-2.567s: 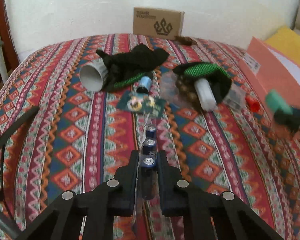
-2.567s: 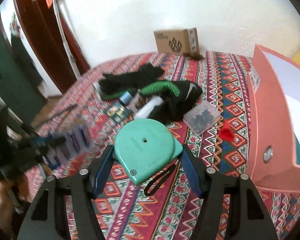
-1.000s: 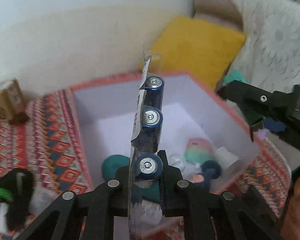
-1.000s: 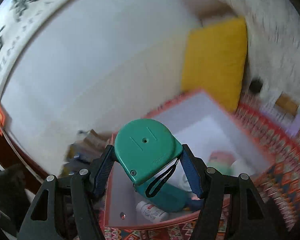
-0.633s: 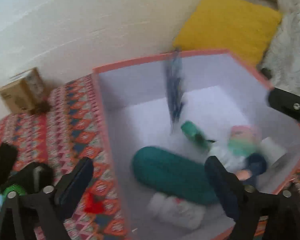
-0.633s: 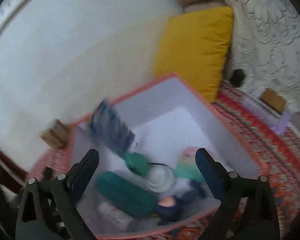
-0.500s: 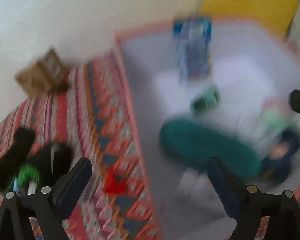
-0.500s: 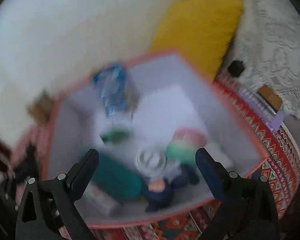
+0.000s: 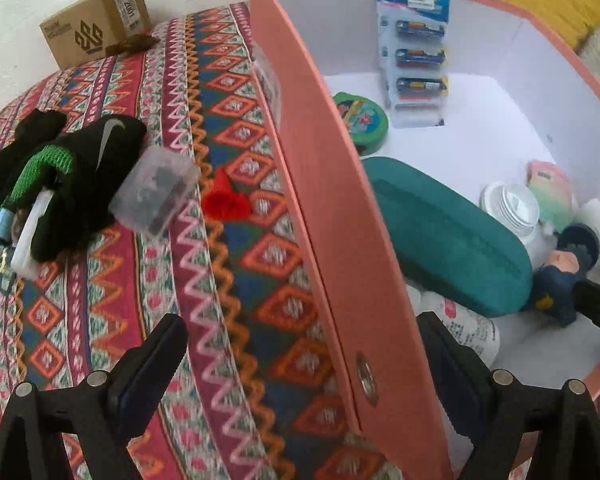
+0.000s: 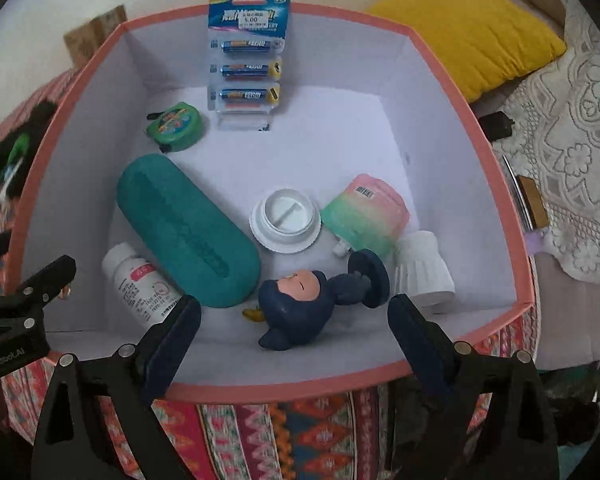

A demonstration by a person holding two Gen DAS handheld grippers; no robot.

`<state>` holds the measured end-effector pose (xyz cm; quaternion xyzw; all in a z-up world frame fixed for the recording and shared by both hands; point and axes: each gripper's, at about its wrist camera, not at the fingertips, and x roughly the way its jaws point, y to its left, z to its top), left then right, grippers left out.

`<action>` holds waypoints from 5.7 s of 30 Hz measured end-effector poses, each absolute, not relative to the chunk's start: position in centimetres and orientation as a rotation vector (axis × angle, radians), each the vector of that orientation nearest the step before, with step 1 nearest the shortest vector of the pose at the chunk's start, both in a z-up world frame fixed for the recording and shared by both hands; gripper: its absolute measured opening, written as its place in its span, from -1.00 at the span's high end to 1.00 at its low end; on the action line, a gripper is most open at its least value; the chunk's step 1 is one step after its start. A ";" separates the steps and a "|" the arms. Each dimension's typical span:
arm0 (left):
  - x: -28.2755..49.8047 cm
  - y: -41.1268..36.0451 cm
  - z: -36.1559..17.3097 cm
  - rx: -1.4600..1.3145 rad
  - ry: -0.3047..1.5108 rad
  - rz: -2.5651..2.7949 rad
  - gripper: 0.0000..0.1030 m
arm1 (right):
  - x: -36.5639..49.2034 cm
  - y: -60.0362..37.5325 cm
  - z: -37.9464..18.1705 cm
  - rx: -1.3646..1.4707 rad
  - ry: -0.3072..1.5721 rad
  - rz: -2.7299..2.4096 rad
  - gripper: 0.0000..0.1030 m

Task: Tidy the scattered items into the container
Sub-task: 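Grasp the clear case with the right tool while the left grasps the grey cup, then carry the clear case and grey cup over the pink box and release, then grasp the green-mesh glove with the right tool while the left grasps the black glove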

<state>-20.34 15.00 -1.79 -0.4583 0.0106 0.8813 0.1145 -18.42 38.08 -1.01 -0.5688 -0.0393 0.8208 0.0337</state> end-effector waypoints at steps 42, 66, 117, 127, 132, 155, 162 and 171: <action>-36.2 -20.3 -12.6 -1.555 -0.135 2.795 -0.16 | -31.6 11.2 -12.1 -1.580 -0.177 2.946 -0.28; -10.3 -12.2 3.2 -1.006 -0.310 2.859 -0.17 | -17.2 12.1 4.3 -1.228 -0.013 3.310 -0.28; -16.2 11.4 2.8 -1.081 -0.073 2.656 -0.99 | -19.7 35.5 8.1 -0.914 0.429 2.874 -0.99; -13.8 -6.4 -1.2 -1.156 -0.138 2.888 -0.99 | -17.0 20.2 8.3 -1.030 0.389 3.334 -0.99; -15.3 -12.4 -6.4 -1.294 -0.325 2.892 -0.99 | -18.3 14.0 3.3 -1.317 0.319 3.303 -0.99; -27.4 -15.3 -13.8 -1.461 -0.267 2.834 -0.99 | -27.4 9.0 -10.0 -1.693 0.230 3.026 -0.99; -33.5 -18.0 -9.1 -1.350 -0.238 2.922 -0.99 | -34.0 7.4 -9.9 -1.757 0.429 2.890 -0.87; -42.2 -14.7 -14.0 -1.572 0.028 2.725 -0.44 | -28.5 12.8 -8.7 -1.885 0.420 2.962 0.21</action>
